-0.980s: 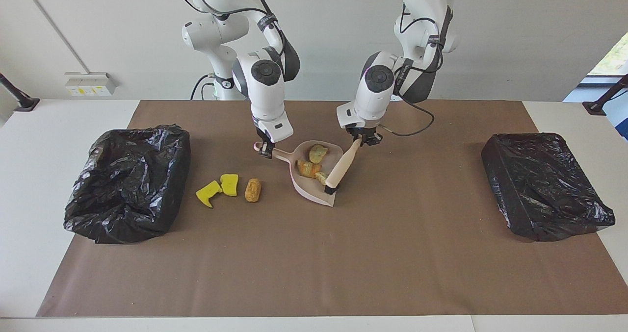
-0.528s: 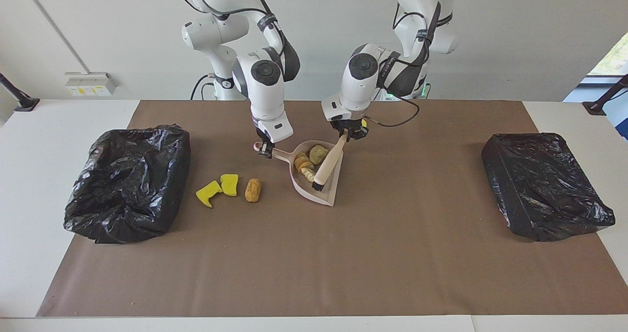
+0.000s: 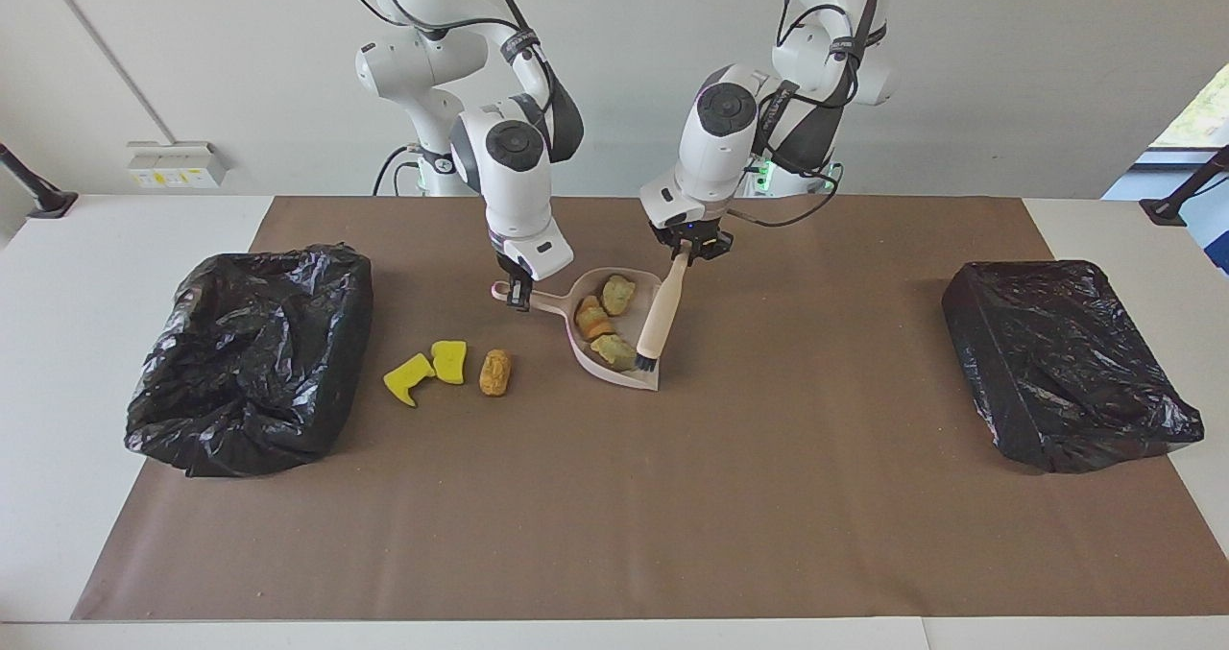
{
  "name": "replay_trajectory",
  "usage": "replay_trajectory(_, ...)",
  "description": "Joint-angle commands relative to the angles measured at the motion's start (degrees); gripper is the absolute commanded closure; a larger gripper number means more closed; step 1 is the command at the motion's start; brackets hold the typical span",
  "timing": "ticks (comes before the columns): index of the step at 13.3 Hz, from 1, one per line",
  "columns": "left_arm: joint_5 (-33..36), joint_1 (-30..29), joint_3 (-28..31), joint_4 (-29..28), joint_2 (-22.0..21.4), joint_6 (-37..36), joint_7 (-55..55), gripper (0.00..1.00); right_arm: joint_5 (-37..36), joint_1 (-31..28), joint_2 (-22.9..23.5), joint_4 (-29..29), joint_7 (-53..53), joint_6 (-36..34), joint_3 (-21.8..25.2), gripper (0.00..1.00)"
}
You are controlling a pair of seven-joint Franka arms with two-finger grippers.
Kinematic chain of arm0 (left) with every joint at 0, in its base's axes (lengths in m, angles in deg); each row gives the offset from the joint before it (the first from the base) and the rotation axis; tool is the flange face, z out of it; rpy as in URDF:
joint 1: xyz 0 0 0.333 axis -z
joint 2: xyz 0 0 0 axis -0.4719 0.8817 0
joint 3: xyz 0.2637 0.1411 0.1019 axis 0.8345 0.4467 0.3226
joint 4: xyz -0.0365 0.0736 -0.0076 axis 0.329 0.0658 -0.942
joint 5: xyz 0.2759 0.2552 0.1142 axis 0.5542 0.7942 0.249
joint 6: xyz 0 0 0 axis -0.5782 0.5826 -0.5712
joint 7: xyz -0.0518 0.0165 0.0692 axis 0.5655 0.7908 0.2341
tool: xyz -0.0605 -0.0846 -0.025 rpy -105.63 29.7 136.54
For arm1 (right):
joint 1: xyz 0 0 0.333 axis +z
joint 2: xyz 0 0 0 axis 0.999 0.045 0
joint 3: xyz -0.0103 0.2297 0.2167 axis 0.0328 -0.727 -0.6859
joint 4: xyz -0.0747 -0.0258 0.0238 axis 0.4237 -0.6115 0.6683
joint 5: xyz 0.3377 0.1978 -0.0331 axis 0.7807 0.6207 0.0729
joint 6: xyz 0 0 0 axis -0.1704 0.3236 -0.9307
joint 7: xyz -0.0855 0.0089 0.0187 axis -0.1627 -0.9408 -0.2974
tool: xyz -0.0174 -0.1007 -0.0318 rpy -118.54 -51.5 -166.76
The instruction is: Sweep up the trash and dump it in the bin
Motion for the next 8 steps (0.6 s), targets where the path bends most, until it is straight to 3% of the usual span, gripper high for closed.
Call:
replay_trajectory(1,-0.48,-0.59,0.03,-1.24,-4.97,-7.22,6.45,1.0,-0.83,-0.47,-0.65,1.01,-5.31,-0.25,-0.35,1.0)
replay_trajectory(3,-0.48,-0.5,0.03,-3.43,-7.44,-12.41,12.68,1.0,-0.83,-0.47,-0.65,1.01,-5.57,-0.25,-0.35,1.0)
replay_trajectory(8,-0.48,2.91,-0.67,-23.71,-22.8,-10.85,32.09,1.0,-0.83,-0.47,-0.74,1.1,-5.4,-0.25,-0.35,1.0)
